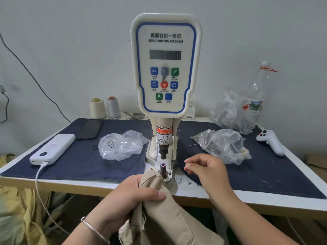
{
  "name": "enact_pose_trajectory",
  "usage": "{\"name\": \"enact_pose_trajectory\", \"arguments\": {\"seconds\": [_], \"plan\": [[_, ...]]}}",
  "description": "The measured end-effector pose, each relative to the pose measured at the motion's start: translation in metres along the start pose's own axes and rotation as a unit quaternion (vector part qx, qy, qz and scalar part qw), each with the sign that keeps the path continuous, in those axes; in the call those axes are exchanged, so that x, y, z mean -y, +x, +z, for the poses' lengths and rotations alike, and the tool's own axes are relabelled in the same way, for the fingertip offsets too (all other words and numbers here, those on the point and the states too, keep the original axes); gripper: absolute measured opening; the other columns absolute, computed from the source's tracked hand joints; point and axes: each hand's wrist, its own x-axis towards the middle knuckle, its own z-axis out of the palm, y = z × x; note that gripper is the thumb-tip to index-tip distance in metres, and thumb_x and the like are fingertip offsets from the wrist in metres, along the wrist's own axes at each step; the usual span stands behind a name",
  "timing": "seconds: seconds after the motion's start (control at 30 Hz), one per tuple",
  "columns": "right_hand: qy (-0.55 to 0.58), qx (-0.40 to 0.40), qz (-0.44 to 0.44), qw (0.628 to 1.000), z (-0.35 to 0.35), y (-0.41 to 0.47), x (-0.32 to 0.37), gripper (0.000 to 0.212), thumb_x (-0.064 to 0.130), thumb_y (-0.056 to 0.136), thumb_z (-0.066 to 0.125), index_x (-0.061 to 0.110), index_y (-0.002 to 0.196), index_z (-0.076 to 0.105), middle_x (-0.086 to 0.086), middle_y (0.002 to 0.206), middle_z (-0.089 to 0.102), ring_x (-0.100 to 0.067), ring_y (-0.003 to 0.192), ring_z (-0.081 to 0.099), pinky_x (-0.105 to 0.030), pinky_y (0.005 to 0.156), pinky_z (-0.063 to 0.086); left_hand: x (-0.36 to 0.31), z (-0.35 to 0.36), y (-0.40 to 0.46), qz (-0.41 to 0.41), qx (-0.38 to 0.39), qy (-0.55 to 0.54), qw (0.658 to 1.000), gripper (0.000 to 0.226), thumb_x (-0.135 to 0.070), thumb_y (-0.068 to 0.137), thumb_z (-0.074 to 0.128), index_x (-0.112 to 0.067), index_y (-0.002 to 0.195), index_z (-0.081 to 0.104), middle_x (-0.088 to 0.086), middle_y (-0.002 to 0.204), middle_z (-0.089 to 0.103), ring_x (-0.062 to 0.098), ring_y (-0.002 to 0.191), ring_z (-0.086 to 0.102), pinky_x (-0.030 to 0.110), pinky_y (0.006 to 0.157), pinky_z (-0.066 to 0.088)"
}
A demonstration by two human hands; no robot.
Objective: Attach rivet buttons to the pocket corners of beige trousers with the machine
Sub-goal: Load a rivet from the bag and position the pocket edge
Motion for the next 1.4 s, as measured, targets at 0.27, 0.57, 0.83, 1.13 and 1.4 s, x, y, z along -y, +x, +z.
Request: {"name": "enact_pose_trajectory", "arguments": {"seconds": [0.27,0.57,0.83,1.13,1.4], "plan": [[-0.062,0.009,-0.006,0.998,-0.001,-0.003,-0.001,0.019,0.009,0.083,0.073,0.027,0.077,0.074,0.009,0.069,0.073,-0.002,0.067,0.068,-0.007,0.057,0.047,-0.003,0.004,-0.003,0.002,-0.014,-0.001,1.000,0.045,-0.006,0.065,0.077,0.019,0.099,0.059,0.036,0.102,0.066,0.034,0.087,0.065,0.034,0.076,0.055],[-0.003,0.032,0.027,0.999,0.009,-0.005,0.005,0.019,0.003,0.085,0.069,0.020,0.086,0.076,0.008,0.074,0.075,-0.003,0.069,0.070,-0.015,0.065,0.052,-0.010,0.008,-0.010,-0.002,-0.036,-0.003,0.999,0.052,-0.006,0.069,0.074,0.019,0.111,0.057,0.025,0.102,0.067,0.033,0.093,0.063,0.038,0.087,0.051],[0.044,0.036,0.049,0.997,0.018,-0.002,0.007,0.020,0.001,0.079,0.074,0.020,0.077,0.079,0.004,0.071,0.074,0.000,0.064,0.066,-0.006,0.054,0.045,-0.002,0.000,-0.005,-0.001,-0.037,-0.009,0.999,0.042,-0.006,0.067,0.075,0.014,0.102,0.064,0.025,0.099,0.069,0.031,0.088,0.065,0.034,0.081,0.054],[0.061,0.034,0.071,0.995,0.026,0.000,0.015,0.013,0.000,0.075,0.077,0.013,0.077,0.077,-0.003,0.068,0.073,-0.006,0.059,0.067,-0.011,0.055,0.050,0.000,0.000,-0.003,-0.001,-0.034,-0.011,0.999,0.043,-0.006,0.066,0.075,0.014,0.102,0.064,0.024,0.097,0.070,0.030,0.086,0.066,0.033,0.079,0.055],[0.072,0.041,0.091,0.992,0.034,0.002,0.017,0.015,0.003,0.075,0.077,0.018,0.074,0.079,-0.002,0.069,0.074,-0.009,0.063,0.068,-0.014,0.060,0.054,0.001,-0.002,-0.001,0.004,-0.021,-0.021,1.000,0.034,-0.004,0.068,0.073,0.009,0.099,0.069,0.024,0.097,0.071,0.029,0.085,0.068,0.030,0.075,0.057]]}}
